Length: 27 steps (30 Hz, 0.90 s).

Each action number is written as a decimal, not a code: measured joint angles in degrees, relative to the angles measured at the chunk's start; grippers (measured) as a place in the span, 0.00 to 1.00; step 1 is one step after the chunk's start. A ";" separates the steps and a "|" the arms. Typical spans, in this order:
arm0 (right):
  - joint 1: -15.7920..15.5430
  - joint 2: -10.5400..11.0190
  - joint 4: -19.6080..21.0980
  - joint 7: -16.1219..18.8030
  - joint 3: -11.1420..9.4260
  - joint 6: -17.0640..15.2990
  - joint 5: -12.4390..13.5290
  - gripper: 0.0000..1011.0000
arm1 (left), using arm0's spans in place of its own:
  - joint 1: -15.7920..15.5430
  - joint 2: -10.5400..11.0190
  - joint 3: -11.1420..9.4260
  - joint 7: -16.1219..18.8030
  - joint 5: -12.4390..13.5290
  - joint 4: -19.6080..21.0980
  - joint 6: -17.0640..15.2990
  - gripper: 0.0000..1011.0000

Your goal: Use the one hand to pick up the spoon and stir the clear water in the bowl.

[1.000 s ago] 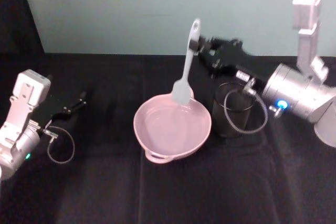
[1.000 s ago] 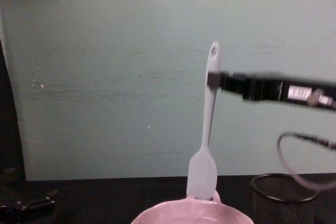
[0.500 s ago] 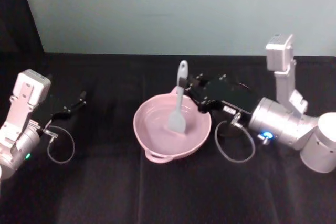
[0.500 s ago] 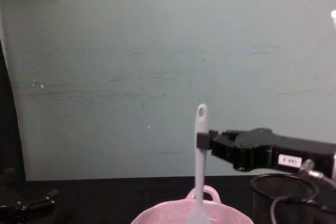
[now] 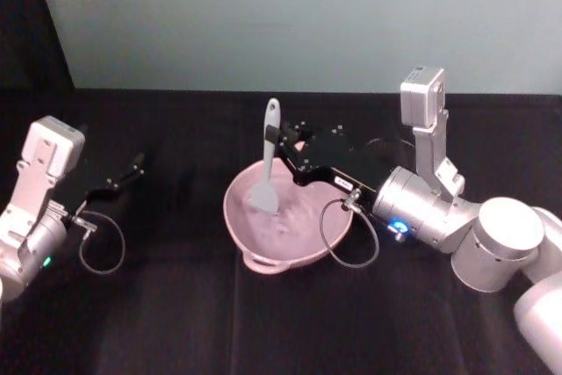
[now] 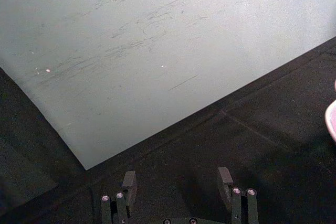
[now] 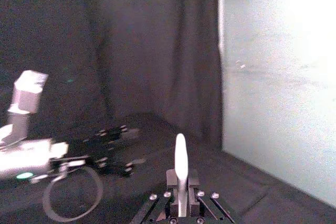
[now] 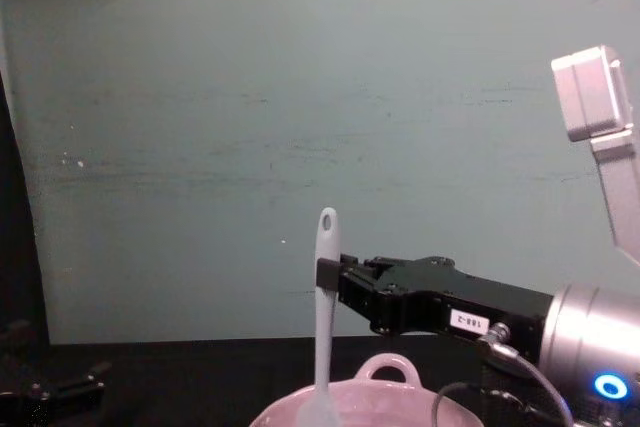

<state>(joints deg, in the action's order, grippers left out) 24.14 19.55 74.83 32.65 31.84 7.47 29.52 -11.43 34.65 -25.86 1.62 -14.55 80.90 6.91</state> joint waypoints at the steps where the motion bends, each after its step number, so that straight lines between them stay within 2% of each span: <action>1: 0.49 -0.93 -1.35 -0.87 -0.24 1.23 -0.85 0.11 | 0.00 0.00 0.00 0.00 0.00 0.00 0.00 1.00; 5: 1.65 -2.67 -4.31 -3.65 -1.14 4.45 -3.76 0.11 | 0.00 0.00 0.00 0.00 0.00 0.00 0.00 1.00; 11: 2.06 -2.62 -5.45 -5.82 -2.46 5.69 -6.13 0.11 | 0.00 0.00 0.00 0.00 0.00 0.00 0.00 1.00; 18: -0.34 0.43 -0.92 -5.31 -4.09 3.40 -6.51 0.11 | 0.00 0.00 0.00 0.00 0.00 0.00 0.00 1.00; 23: -3.92 3.55 5.02 -2.46 -5.22 0.31 -4.68 0.11 | 0.00 0.00 0.00 0.00 0.00 0.00 0.00 1.00; 27: -6.03 4.53 7.87 -0.50 -5.49 -1.92 -2.77 0.11 | 0.00 0.00 0.00 0.00 0.00 0.00 0.00 1.00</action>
<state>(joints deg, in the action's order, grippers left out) 18.10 24.08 82.70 32.15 26.35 5.55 26.75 -11.43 34.64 -25.86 1.62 -14.55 80.90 6.91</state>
